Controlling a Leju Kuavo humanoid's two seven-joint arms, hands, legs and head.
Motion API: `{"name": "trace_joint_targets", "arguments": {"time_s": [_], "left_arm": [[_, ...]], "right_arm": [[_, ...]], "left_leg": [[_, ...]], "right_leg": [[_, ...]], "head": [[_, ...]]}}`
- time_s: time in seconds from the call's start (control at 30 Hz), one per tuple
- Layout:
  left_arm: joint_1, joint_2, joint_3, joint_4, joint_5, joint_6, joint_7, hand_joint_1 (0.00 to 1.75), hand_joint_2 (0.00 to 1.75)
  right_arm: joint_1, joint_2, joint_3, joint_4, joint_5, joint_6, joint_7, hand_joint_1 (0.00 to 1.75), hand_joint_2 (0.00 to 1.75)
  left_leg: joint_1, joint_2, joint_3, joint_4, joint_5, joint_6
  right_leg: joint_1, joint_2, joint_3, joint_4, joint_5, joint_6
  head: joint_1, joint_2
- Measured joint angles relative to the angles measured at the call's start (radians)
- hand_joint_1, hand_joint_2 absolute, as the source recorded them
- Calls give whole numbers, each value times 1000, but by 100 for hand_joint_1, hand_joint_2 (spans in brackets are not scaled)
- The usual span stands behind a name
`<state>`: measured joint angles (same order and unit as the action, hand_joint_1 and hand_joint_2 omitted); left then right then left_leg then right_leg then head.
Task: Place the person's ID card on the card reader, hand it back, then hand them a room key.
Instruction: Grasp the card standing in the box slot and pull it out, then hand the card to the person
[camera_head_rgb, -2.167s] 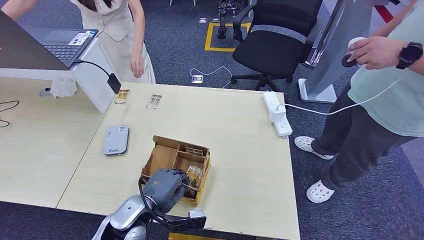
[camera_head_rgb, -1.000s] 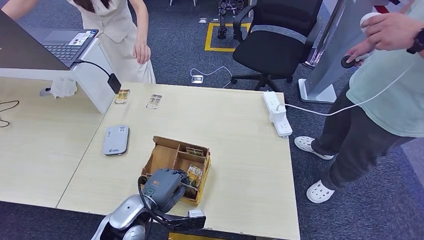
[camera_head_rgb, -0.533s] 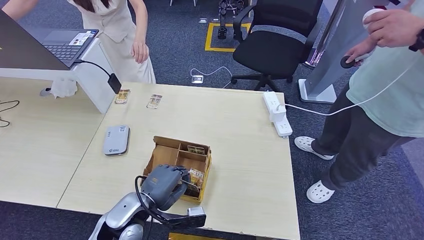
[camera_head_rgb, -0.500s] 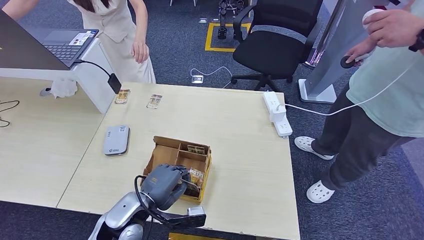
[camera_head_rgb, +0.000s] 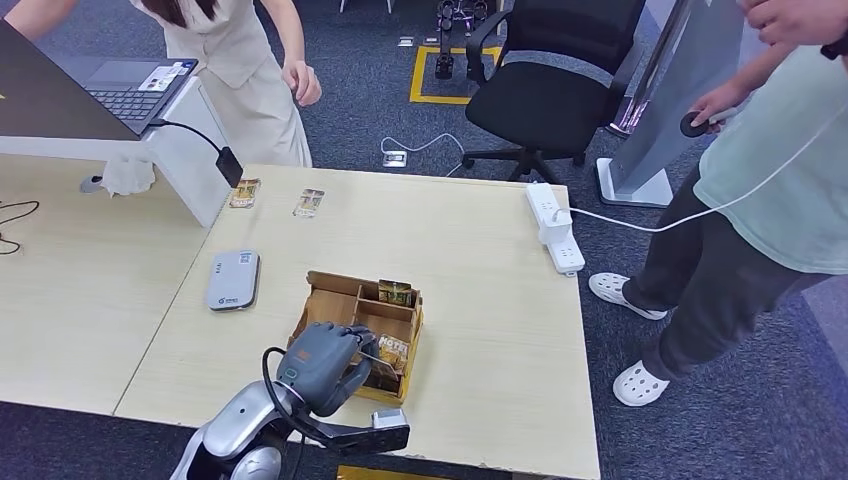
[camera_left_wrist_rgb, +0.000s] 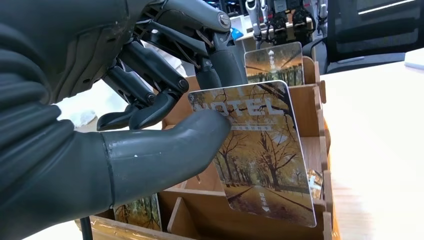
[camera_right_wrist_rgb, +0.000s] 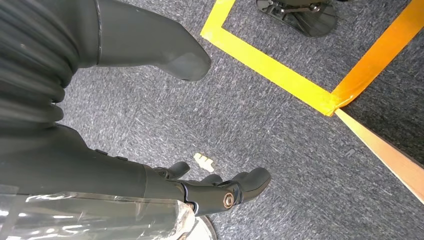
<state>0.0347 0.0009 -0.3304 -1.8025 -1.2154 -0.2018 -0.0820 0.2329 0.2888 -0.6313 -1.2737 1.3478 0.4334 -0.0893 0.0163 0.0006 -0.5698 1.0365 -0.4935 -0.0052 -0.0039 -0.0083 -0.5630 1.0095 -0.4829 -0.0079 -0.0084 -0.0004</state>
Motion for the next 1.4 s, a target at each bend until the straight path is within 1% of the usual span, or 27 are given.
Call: {"name": "trace_joint_targets", "arguments": {"time_s": [0.47, 0.6, 0.7, 0.8, 0.93, 1.03, 1.17, 1.33, 1.4], "left_arm": [[-1, 8, 0, -7, 12, 4, 1, 175, 175], [-26, 8, 0, -21, 20, 17, 3, 175, 175], [-76, 2, 1, -36, 35, 23, 20, 175, 175], [-149, -10, 15, -39, 28, 21, 56, 175, 175], [-259, -21, 64, -8, -16, 19, 104, 175, 175], [-325, -29, 106, 32, -31, 21, 115, 175, 175], [-380, -40, 148, 71, -41, 20, 121, 175, 175], [-417, -50, 165, 100, -52, 16, 128, 175, 175], [-436, -52, 175, 121, -75, 15, 145, 175, 175]], "right_arm": [[0, 0, 0, 0, 0, 0, 0, 0, 175], [0, 0, 0, 0, 2, 0, 0, 0, 175], [0, 0, 1, 0, 6, 3, -1, 0, 175], [-1, 0, 6, 0, 13, 10, -2, 0, 175], [-4, 0, 19, 1, 21, 16, -2, 0, 175], [-6, 0, 29, 1, 24, 20, -4, 0, 175], [-6, 0, 34, 1, 24, 27, -3, 0, 175], [-7, 0, 37, 1, 24, 29, -3, 0, 175], [-8, 0, 41, 0, 25, 29, -4, 0, 175]], "left_leg": [[0, 0, 0, 0, 1, 0], [0, 0, 0, 0, 2, 1], [0, -1, -1, 0, 2, 1], [0, -1, -1, 0, 3, 1], [0, -1, -1, 0, 6, 0], [0, -1, -1, 0, 7, 0], [0, -1, -1, 0, 7, 1], [0, -1, -2, 0, 7, 1], [-1, -1, -2, 0, 7, 1]], "right_leg": [[0, 0, 0, 0, 0, 0], [0, 0, 0, 0, 1, 1], [0, -1, 0, 0, 2, 1], [0, -1, 0, 0, 3, 1], [0, -1, 0, 0, 5, 1], [0, -1, 0, 0, 6, 1], [0, -1, 0, 0, 7, 1], [0, -1, -1, 0, 7, 1], [0, -1, -1, 0, 7, 1]], "head": [[0, 0], [0, 0], [0, 0], [0, 0], [0, 0], [0, 0], [0, 0], [0, 0], [0, 0]]}}
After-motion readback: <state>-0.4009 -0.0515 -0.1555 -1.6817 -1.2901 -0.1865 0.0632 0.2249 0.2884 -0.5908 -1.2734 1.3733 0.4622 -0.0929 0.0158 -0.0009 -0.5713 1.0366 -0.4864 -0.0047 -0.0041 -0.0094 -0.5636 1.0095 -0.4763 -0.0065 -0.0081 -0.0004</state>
